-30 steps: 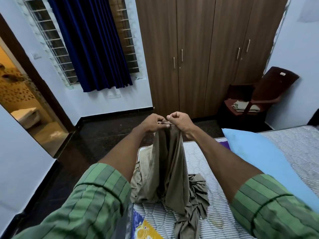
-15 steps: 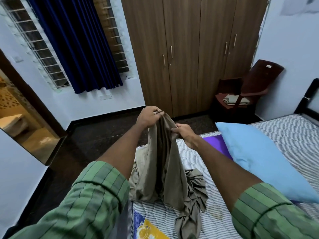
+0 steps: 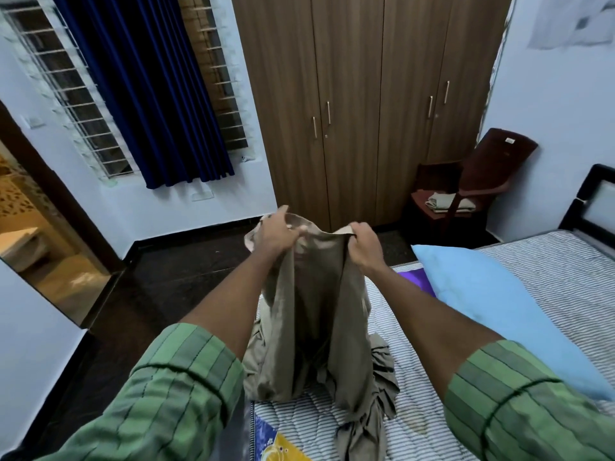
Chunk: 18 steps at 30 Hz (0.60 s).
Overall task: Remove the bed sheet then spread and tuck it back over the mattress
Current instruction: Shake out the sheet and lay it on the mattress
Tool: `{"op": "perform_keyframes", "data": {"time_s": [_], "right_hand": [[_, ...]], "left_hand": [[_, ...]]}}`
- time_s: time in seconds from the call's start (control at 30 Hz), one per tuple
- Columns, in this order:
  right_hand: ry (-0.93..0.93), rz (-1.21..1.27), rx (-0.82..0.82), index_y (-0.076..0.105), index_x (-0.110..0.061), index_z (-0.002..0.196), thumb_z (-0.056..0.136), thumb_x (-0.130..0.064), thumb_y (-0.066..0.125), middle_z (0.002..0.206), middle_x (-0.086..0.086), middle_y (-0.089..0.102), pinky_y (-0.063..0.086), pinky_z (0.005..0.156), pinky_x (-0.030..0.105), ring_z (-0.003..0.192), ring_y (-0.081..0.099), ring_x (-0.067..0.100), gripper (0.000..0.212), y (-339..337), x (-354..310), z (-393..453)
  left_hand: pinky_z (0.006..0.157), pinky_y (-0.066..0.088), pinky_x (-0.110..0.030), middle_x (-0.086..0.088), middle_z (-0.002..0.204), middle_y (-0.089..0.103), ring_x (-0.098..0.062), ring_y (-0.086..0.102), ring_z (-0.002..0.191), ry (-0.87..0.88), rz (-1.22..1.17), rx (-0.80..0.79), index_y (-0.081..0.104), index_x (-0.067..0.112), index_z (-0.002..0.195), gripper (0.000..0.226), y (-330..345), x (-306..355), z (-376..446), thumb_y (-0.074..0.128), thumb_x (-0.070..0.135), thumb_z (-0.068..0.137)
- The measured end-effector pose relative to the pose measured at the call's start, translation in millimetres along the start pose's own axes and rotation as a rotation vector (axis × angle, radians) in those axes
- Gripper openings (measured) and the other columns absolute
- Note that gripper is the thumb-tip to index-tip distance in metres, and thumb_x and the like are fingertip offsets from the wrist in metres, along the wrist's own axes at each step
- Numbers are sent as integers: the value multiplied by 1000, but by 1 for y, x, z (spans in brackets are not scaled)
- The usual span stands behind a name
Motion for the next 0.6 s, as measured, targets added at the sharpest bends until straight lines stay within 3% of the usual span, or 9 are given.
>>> {"op": "perform_keyframes", "data": {"time_s": [0.07, 0.13, 0.2, 0.33, 0.47, 0.6], "right_hand": [[-35, 86, -78, 60, -16, 84, 91, -18, 48, 90, 2, 68, 50, 78, 43, 91, 63, 27, 14, 6, -22, 3], [-71, 66, -66, 53, -22, 79, 94, -27, 49, 85, 2, 68, 49, 72, 43, 86, 62, 29, 17, 5, -42, 1], [-110, -33, -17, 52, -23, 83, 95, -30, 47, 87, 6, 69, 48, 69, 43, 85, 62, 34, 14, -1, -55, -6], [-169, -328, -80, 51, -17, 102, 97, -23, 44, 101, 19, 69, 42, 69, 42, 94, 64, 45, 11, -1, -50, -18], [-28, -380, -150, 59, -16, 109, 93, -22, 46, 115, 20, 67, 47, 81, 43, 106, 63, 45, 21, -5, -15, -31], [138, -315, -67, 65, -13, 103, 88, -13, 48, 116, 18, 66, 49, 86, 41, 109, 62, 43, 22, -30, 12, -33]], "left_hand": [[107, 49, -40, 0, 137, 65, -21, 60, 127, 246, 11, -222, 57, 25, 142, 66, 22, 38, -12, 76, 49, 84], [94, 56, -41, 2, 113, 75, -21, 69, 110, 334, 90, -262, 71, 31, 113, 34, 31, 59, -23, 67, 44, 82], [86, 56, -40, -1, 103, 75, -27, 69, 103, 301, 245, -179, 72, 31, 98, 20, 25, 66, -25, 58, 38, 86], [87, 51, -40, 0, 112, 73, -28, 67, 107, 345, 424, -96, 72, 38, 112, 26, 7, 66, -25, 51, 48, 101], [84, 52, -36, 7, 110, 74, -24, 66, 104, 327, 289, 108, 72, 40, 107, 27, -22, 65, -31, 46, 37, 102], [83, 49, -38, -1, 109, 73, -30, 66, 103, 38, 164, 311, 72, 29, 109, 30, -47, 39, -39, 42, 33, 103]]}}
Point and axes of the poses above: each hand's wrist, its own z-axis towards the middle knuckle, its own y-axis out of the palm, x = y × z, the point moved 7 cm from there along z, towards the middle knuckle
